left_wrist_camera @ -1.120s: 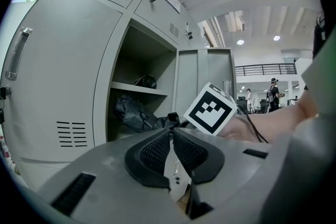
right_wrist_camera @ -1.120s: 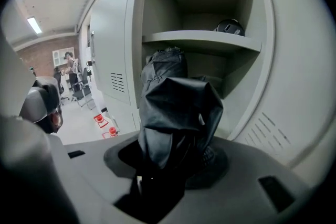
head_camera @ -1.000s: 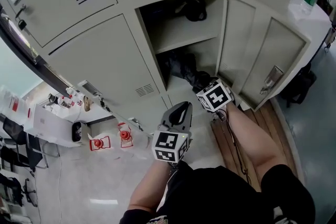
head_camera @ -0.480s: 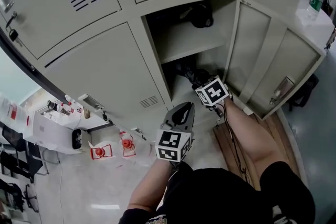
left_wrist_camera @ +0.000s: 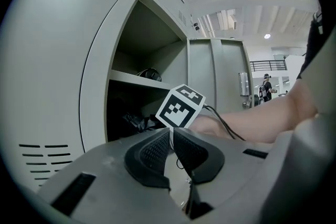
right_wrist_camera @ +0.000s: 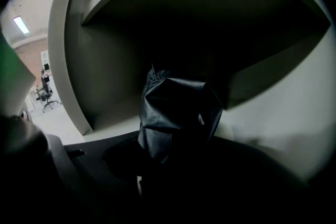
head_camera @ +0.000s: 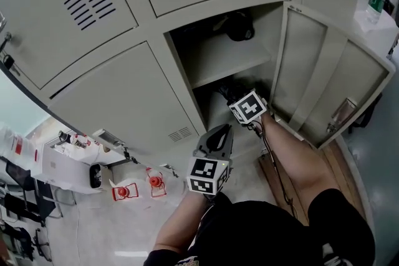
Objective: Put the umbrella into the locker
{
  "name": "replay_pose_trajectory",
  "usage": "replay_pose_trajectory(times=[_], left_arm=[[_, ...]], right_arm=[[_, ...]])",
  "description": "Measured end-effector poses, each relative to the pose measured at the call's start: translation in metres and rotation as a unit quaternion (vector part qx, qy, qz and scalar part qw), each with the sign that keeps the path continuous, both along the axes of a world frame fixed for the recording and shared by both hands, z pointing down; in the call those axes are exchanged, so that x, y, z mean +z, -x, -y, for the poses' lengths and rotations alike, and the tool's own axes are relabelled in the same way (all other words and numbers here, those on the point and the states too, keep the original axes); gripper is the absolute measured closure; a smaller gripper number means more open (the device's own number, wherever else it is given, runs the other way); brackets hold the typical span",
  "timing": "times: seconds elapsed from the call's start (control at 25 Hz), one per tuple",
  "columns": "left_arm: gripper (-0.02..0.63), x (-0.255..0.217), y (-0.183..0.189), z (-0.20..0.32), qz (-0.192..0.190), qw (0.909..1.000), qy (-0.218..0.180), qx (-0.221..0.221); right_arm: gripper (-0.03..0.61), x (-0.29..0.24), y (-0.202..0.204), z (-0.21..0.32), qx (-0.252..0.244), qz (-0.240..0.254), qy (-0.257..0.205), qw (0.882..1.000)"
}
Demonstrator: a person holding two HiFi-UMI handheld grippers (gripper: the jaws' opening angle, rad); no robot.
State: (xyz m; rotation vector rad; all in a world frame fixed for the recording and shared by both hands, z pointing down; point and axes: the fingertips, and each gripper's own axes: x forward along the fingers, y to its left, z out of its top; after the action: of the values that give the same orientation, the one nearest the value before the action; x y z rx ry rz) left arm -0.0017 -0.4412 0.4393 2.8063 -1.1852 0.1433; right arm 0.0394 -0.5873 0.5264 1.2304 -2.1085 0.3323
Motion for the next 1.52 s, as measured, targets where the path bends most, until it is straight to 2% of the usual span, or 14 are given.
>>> replay_pose_trajectory(times=[0.36, 0.52, 0.88, 1.52], left_arm=[[0.581, 0.001, 0.003, 0.016, 0.000, 1.0000, -0.001, 0.007], [0.581, 0.004, 0.000, 0.019, 0.000, 0.9999, 0.001, 0.013], [0.581, 0.004, -0.003, 0.018, 0.002, 0.9999, 0.004, 0.014], [0.581, 0.000, 0.000, -0.020, 0.007, 0.9996, 0.020, -0.019]], right_arm=[[0.294, 0.013, -0.001, 0.016, 0.011, -0.021, 0.010, 1.000], [0.250, 0.008, -0.005, 0.027, 0.007, -0.037, -0.032, 0.999], [0.249, -0.002, 0.003, 0.022, -0.002, 0.002, -0.044, 0.999], [0.258, -0.034, -0.013, -0.007, 0.009, 0.041, -0.063, 0.997]])
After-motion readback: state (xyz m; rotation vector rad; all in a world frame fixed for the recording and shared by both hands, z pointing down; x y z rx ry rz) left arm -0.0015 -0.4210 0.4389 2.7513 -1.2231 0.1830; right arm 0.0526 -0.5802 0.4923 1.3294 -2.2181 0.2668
